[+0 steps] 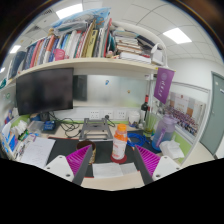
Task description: Pour water
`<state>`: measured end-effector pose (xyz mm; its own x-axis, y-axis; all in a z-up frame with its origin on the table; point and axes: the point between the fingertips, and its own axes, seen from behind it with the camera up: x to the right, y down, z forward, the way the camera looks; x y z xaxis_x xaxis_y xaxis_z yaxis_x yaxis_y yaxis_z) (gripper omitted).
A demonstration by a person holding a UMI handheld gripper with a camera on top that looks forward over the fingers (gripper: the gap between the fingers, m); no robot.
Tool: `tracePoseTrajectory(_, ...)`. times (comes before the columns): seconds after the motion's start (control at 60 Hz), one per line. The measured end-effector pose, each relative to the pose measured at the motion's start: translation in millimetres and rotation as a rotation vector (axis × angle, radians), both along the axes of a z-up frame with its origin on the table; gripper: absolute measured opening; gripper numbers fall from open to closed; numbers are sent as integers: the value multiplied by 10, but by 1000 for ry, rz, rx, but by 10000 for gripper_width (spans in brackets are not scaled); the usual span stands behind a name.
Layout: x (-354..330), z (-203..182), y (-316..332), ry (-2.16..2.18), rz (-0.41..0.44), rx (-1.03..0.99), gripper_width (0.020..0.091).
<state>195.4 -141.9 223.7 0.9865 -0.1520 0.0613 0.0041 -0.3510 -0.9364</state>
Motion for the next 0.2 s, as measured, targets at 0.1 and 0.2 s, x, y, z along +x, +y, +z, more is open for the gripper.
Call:
tracePoseTrajectory(0.1,-16,20,-61,3,-16,3,857)
tracePoseTrajectory(0.2,-6,11,-53,8,-26,5,856)
